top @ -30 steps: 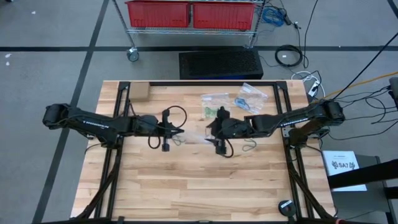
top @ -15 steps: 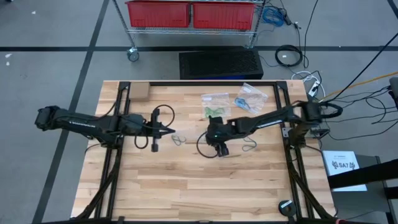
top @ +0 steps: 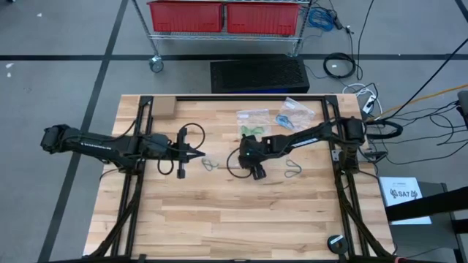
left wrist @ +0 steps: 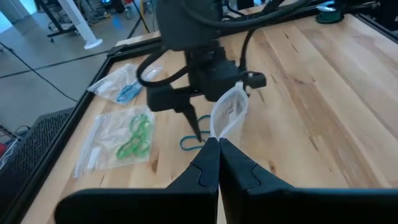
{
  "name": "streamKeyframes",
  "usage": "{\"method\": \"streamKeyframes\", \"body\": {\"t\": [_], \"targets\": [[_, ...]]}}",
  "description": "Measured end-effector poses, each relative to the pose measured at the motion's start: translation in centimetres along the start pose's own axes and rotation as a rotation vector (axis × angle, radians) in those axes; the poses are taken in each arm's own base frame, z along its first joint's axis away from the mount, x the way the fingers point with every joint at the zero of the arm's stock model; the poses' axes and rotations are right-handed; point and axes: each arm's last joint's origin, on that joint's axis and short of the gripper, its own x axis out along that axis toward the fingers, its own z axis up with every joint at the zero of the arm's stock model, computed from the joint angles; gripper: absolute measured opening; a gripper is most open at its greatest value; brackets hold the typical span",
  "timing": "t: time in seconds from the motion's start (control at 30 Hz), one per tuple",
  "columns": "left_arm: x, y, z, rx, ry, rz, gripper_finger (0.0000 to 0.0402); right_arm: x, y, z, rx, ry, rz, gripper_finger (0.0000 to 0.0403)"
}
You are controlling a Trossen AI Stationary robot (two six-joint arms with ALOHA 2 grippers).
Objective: Sort rubber bands
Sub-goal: Put the blue rubber band into the transparent zip bag
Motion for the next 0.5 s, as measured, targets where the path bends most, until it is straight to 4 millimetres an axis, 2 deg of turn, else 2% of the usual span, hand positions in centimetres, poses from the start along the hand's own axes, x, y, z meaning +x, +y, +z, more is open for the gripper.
{"method": "streamKeyframes", "body": {"t": [0.23,0.37,0.5], "targets": [[0.0,0.0,0.0,0.0,0.004,-0.001,0.0003,0.3,-2.1,-0.5,0.08,-0.063,0.02,0.0233],[0.0,0.0,0.0,0.0,0.004,0.0,0.0003,0.7,-2.2,-1.0,0.124,-0.048,0.076,0.0201],[0.0,0.0,0.0,0.001,0.005,0.0,0.0003,2.0,-1.8,-1.5,0.14,-0.009,0.12,0.0157]]}}
